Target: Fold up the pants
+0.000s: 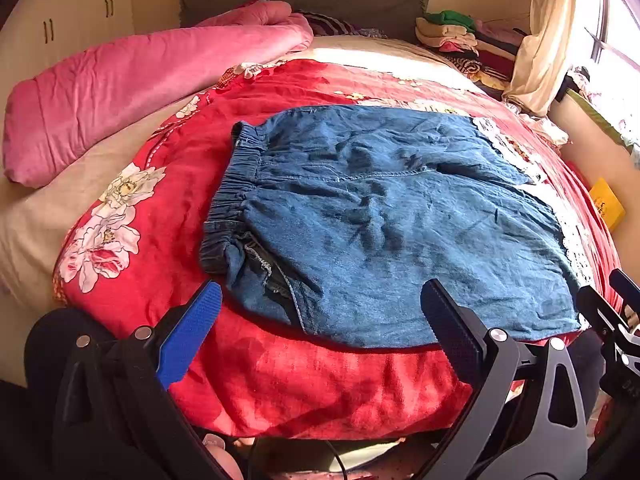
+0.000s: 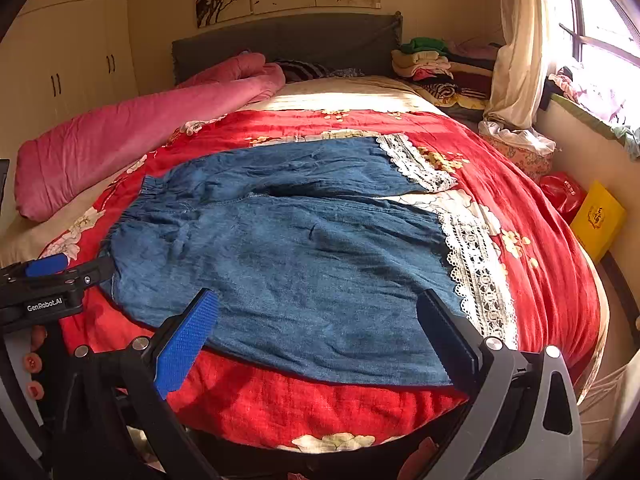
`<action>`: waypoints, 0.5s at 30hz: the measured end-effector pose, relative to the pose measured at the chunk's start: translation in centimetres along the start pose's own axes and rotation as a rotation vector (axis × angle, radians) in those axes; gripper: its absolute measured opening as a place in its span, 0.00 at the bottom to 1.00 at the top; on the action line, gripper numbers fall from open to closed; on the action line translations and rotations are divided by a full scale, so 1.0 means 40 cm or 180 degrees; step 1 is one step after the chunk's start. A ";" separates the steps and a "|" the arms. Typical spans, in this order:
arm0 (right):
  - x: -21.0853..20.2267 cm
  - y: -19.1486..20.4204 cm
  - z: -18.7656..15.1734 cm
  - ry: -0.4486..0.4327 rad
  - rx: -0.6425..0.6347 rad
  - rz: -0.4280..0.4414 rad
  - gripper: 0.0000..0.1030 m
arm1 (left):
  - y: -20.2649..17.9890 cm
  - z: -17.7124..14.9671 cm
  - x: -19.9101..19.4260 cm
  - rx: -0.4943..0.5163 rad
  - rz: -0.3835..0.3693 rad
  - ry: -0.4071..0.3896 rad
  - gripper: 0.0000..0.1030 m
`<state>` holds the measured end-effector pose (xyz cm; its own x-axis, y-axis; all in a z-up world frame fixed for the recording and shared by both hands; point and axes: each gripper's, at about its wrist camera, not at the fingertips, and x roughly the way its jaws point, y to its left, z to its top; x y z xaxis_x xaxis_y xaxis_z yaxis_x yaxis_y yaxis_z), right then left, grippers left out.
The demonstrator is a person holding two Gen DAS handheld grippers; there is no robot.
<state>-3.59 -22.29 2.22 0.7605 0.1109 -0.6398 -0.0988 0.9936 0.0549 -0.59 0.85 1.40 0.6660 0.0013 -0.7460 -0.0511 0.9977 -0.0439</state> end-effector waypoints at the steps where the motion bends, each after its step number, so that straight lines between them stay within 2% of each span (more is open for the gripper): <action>1: 0.000 0.001 0.000 -0.0003 -0.0004 0.0002 0.96 | 0.000 0.000 0.000 0.0000 -0.0004 0.0000 0.91; 15: 0.017 0.010 0.013 0.0018 -0.0051 0.0019 0.96 | -0.001 -0.002 0.002 0.0004 0.0002 0.0002 0.91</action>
<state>-2.79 -21.81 2.20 0.7561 0.1167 -0.6439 -0.1137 0.9924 0.0464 -0.58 0.81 1.30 0.6654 0.0018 -0.7465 -0.0507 0.9978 -0.0427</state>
